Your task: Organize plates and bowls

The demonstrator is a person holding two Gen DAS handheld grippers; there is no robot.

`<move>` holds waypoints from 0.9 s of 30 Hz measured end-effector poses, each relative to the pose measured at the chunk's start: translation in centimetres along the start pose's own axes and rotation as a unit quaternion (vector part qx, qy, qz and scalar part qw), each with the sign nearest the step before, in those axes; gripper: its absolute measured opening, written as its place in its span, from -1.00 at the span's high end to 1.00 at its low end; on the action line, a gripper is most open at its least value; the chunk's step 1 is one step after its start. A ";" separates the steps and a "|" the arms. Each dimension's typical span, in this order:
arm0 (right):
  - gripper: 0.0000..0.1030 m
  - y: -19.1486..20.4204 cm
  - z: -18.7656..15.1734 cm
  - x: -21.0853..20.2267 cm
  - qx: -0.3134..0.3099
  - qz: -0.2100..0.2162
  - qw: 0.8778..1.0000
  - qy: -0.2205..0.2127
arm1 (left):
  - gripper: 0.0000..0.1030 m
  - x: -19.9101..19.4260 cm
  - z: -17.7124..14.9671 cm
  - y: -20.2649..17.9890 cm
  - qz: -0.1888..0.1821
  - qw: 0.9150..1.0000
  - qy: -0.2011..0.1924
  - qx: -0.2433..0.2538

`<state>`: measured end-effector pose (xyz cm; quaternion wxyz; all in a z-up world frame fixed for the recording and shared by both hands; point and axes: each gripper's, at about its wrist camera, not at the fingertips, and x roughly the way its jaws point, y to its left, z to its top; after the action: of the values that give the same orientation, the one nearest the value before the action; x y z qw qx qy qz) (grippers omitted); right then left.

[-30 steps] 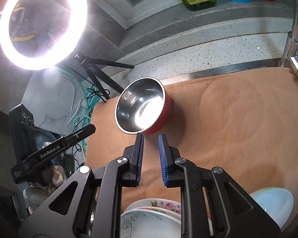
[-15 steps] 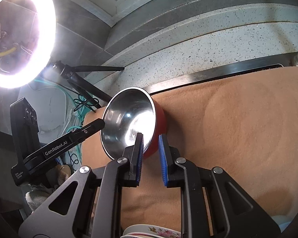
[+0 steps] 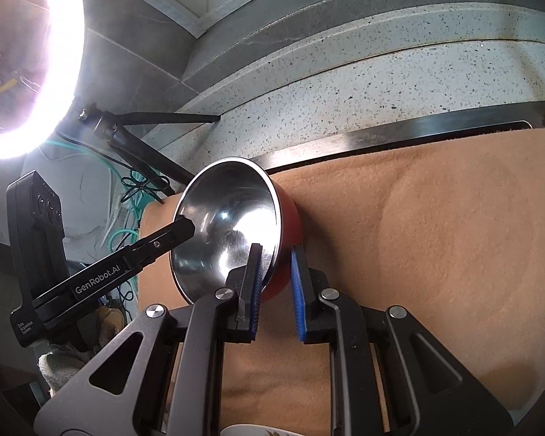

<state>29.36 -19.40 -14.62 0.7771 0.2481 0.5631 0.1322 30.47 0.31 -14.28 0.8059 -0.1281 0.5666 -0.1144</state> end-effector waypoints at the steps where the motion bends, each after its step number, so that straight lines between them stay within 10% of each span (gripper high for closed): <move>1: 0.73 0.0 0.0 0.0 -0.001 -0.001 1.000 0.001 | 0.77 0.0 -0.1 -0.1 -0.002 1.000 0.001 0.000; 27: 0.74 3.1 -5.0 -6.8 -0.039 0.014 0.999 -0.015 | 0.77 -7.5 -5.7 -2.1 -0.016 0.998 -0.054 0.033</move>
<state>22.65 -18.92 -8.71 0.7924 0.2275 0.5424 0.1617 22.52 0.33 -8.80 0.8371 -0.1168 0.5161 -0.1387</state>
